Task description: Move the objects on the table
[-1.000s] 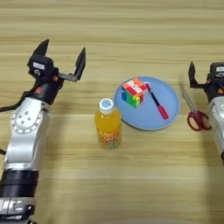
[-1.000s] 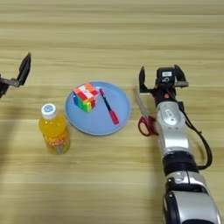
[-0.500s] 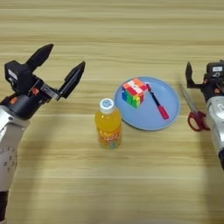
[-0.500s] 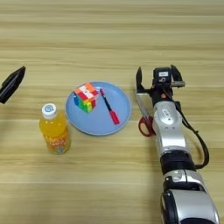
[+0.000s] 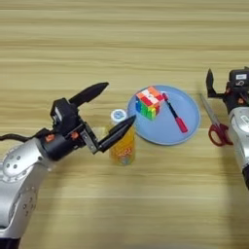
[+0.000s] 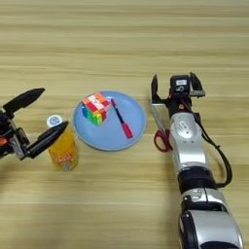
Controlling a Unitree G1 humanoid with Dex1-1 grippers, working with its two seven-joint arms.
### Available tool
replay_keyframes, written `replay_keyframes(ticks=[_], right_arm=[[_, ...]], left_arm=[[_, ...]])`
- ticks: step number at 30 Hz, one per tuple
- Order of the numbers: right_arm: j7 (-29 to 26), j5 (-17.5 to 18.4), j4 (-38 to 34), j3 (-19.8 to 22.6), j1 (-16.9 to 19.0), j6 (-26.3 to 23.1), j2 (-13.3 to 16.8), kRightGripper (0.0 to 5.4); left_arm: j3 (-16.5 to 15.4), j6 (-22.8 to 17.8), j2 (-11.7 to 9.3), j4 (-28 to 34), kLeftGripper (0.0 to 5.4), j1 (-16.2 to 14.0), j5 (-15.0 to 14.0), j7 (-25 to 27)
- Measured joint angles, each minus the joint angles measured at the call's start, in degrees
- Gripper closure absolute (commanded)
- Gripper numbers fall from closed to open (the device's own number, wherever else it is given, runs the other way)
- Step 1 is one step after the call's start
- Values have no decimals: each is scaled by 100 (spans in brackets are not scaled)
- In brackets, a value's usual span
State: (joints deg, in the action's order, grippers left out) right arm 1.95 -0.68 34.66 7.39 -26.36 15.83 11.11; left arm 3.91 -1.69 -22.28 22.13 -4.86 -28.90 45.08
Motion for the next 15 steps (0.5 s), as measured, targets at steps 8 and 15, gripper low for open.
replay_keyframes(ticks=[8,15], right_arm=[[11,0,0,-25,0,2,-10,3],[11,1,-4,-51,-2,18,-32,3]], left_arm=[[110,106,68,-124,0,-2,215,4],[183,358,129,-739,0,131,689,-96]])
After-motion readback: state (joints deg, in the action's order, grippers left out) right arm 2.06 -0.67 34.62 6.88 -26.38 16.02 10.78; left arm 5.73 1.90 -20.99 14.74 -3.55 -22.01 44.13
